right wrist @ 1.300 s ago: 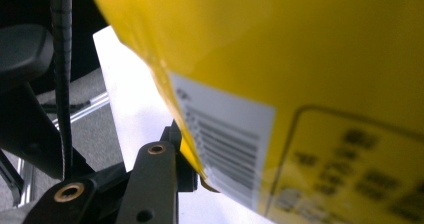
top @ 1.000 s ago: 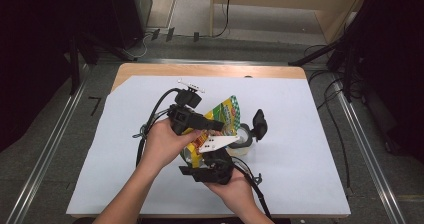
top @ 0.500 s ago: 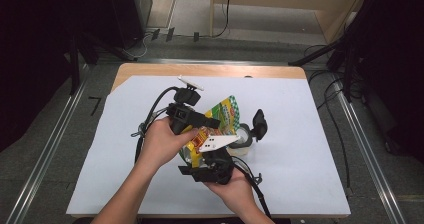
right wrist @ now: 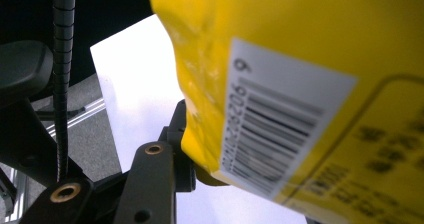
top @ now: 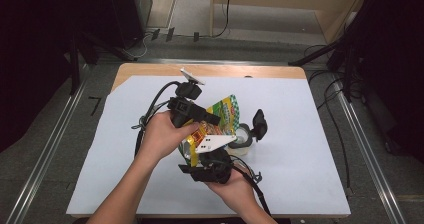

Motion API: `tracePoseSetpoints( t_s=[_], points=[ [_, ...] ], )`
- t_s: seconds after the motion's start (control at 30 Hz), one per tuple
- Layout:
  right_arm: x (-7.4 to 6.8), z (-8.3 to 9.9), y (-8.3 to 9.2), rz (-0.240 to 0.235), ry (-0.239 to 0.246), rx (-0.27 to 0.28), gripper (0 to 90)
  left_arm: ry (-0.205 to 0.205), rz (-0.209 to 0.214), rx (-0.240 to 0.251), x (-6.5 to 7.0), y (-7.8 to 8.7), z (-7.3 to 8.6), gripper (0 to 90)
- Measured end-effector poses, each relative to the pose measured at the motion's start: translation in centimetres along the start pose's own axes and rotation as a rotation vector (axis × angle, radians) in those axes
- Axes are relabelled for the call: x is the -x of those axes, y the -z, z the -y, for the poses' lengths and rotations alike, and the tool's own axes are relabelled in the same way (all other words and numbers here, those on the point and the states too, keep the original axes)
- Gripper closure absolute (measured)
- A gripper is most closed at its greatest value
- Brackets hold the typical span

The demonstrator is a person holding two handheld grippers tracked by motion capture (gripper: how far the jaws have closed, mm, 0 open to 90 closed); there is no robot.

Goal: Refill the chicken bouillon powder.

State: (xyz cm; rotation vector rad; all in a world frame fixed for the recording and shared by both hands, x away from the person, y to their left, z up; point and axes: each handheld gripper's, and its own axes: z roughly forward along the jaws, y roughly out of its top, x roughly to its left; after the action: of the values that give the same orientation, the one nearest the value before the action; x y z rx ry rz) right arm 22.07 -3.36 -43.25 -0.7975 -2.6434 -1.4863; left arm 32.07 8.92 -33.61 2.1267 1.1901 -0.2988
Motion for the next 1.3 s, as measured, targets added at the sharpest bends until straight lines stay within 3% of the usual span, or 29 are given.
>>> tracePoseSetpoints(
  t_s=[0.3,0.67,1.0,1.13,1.3],
  points=[
    [0.3,0.5,-0.1,0.009,-0.022,0.007,63.3,-0.029,-0.021,0.024,0.7,-0.6,0.0,76.3],
    [0.3,0.9,-0.1,0.011,-0.022,0.028,63.9,-0.063,-0.038,0.019,1.5,-0.7,0.2,76.7],
    [0.2,1.0,0.1,0.018,-0.020,0.020,64.5,-0.038,0.007,0.005,1.1,-0.9,0.0,77.3],
    [0.4,0.9,0.1,-0.002,-0.029,0.026,65.0,-0.042,-0.016,0.015,1.4,-0.9,-0.1,77.1],
    [0.4,0.9,0.1,-0.005,-0.031,0.035,64.9,-0.041,-0.007,0.014,1.4,-0.9,-0.1,77.0]
  ],
)
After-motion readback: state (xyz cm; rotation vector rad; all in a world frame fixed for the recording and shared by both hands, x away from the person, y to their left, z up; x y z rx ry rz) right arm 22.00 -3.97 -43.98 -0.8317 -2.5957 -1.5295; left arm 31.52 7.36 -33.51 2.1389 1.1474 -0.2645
